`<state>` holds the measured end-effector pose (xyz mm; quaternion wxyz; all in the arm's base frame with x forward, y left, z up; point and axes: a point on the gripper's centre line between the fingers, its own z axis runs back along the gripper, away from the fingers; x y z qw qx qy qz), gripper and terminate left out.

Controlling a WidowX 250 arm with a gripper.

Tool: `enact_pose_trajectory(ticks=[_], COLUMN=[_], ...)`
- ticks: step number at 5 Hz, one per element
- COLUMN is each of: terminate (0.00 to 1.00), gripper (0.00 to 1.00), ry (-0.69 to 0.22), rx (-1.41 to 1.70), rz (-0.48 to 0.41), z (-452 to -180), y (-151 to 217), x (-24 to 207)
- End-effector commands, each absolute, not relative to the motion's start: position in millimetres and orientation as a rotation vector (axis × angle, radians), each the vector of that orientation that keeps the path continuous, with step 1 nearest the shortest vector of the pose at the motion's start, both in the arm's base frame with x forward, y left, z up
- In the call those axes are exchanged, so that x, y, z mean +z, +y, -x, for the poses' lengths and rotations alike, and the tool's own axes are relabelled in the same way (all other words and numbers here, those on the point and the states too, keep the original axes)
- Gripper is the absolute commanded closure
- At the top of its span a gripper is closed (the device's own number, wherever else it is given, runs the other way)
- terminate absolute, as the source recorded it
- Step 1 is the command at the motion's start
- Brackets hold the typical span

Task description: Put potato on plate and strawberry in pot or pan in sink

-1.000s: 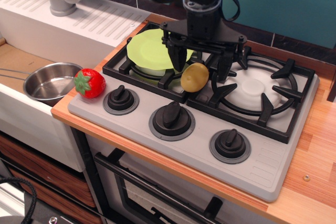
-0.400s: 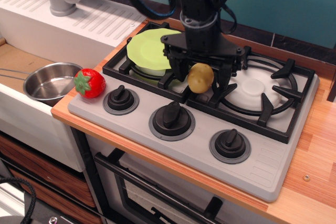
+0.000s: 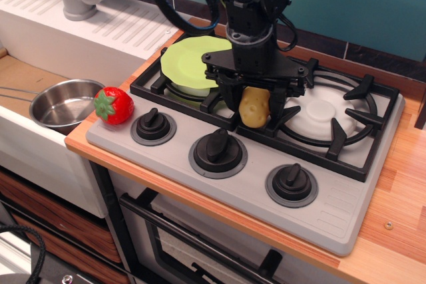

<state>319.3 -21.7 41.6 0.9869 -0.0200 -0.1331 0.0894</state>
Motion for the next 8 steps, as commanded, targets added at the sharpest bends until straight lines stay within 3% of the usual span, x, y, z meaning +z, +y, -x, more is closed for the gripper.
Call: enact_pose_trajectory(ticks=[1,2,4,6,8], terminate=[0.0,0.0,0.0,0.0,0.0], gripper=[1.0,1.0,1.0,1.0,1.0], ry=[-0.293,-0.275,-0.209,-0.233,-0.26], rx=[0.175,0.17,0.166,0.127,0.074], rz=[0.08,0.07,0.022,0.014,0.012], z=[-325.8,-325.5,-318.8,-327.0,-356.8], y=[-21.3,-20.4,-12.6,2.9,31.9], x=[56.8,68.5,115.4,115.5,109.5])
